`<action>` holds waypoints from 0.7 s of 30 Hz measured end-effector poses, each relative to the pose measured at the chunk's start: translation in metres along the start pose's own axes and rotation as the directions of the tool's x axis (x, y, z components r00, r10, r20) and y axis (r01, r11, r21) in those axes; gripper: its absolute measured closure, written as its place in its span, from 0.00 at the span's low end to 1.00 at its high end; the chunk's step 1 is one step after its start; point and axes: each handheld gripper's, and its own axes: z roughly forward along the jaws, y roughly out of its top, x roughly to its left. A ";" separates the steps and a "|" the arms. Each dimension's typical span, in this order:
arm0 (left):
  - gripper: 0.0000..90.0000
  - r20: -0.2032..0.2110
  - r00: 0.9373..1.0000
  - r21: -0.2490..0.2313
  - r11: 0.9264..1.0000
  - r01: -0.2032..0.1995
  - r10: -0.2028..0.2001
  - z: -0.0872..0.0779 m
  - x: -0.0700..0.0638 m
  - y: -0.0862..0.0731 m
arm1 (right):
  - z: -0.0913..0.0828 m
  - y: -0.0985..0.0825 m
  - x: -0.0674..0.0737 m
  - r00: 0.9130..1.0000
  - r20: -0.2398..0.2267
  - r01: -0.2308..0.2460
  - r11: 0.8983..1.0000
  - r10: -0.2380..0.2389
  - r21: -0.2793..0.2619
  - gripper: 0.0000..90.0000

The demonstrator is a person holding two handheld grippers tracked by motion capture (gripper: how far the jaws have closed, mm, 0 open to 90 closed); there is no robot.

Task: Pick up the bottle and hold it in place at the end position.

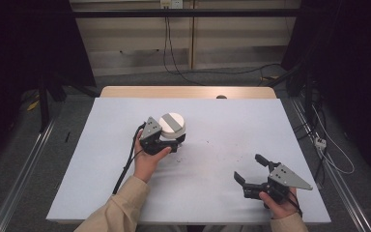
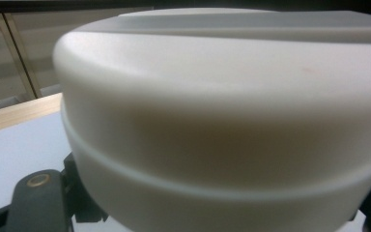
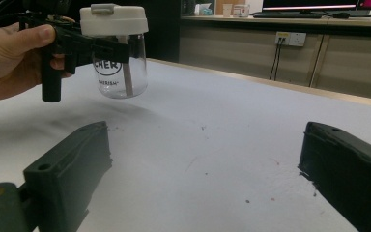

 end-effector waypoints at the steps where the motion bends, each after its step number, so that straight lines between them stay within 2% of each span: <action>1: 0.21 0.000 1.000 0.000 1.000 0.000 0.000 0.000 0.000 0.000 | 0.000 0.000 0.000 1.000 0.000 0.000 1.000 0.000 0.000 0.04; 21: 0.21 0.003 1.000 0.015 1.000 -0.006 0.006 0.015 0.001 0.000 | 0.001 0.000 0.000 1.000 -0.005 -0.003 1.000 0.003 0.002 0.04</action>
